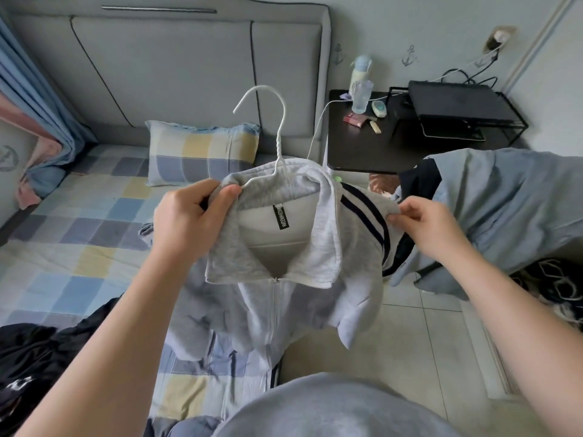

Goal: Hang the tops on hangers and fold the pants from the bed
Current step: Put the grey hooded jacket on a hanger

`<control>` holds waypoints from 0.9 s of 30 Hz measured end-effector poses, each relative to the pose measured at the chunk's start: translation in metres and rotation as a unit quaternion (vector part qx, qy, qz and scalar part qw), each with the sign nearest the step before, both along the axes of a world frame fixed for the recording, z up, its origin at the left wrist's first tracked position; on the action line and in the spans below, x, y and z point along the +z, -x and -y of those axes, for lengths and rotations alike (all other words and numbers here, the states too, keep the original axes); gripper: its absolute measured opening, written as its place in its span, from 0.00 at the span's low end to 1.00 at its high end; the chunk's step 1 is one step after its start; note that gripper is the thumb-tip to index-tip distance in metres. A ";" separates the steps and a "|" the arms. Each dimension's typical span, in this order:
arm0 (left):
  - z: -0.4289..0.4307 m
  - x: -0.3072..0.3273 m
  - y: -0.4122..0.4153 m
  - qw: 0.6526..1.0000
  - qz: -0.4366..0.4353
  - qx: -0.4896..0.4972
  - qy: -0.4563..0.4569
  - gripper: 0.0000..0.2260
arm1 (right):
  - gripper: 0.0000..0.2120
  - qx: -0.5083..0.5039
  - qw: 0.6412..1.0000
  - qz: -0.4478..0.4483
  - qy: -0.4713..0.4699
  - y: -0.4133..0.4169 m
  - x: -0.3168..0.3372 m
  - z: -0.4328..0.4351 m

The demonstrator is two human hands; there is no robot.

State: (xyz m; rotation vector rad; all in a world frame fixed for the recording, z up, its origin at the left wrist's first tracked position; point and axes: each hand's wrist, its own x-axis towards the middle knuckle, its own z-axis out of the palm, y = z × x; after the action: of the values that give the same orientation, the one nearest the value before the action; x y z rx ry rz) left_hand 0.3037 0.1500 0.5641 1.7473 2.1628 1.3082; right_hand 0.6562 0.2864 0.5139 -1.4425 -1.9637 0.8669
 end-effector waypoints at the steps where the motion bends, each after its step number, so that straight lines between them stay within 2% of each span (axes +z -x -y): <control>1: -0.006 0.000 -0.006 1.000 0.005 -0.011 -0.002 0.21 | 0.07 -0.013 1.000 -0.004 -0.008 -0.009 0.000 0.001; 6: -0.035 -0.005 -0.046 0.998 0.057 -0.037 -0.004 0.26 | 0.08 -0.103 0.993 -0.039 -0.038 -0.063 0.000 0.002; 11: -0.059 -0.003 -0.099 0.993 0.020 -0.113 0.020 0.25 | 0.10 -0.151 0.979 -0.070 -0.114 -0.127 0.018 0.009; 14: -0.073 0.003 -0.139 0.986 0.034 -0.161 0.026 0.26 | 0.10 -0.193 0.966 -0.087 -0.146 -0.169 0.035 0.007; 20: -0.102 0.011 -0.230 0.948 0.092 -0.302 0.051 0.28 | 0.11 -0.255 0.959 -0.050 -0.114 -0.264 0.042 -0.006; 24: -0.120 0.013 -0.293 0.934 0.139 -0.329 0.030 0.29 | 0.10 -0.268 0.960 -0.036 -0.070 -0.320 0.050 -0.002; 27: -0.134 0.011 -0.341 0.930 0.152 -0.334 0.016 0.27 | 0.09 -0.222 0.968 -0.082 -0.081 -0.354 0.058 0.012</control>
State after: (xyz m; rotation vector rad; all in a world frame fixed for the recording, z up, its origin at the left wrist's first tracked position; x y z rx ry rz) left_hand 0.6445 0.2838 0.5746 1.8623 1.2433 1.2266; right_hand 1.0100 0.2742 0.5717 -1.5708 -1.4691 0.5862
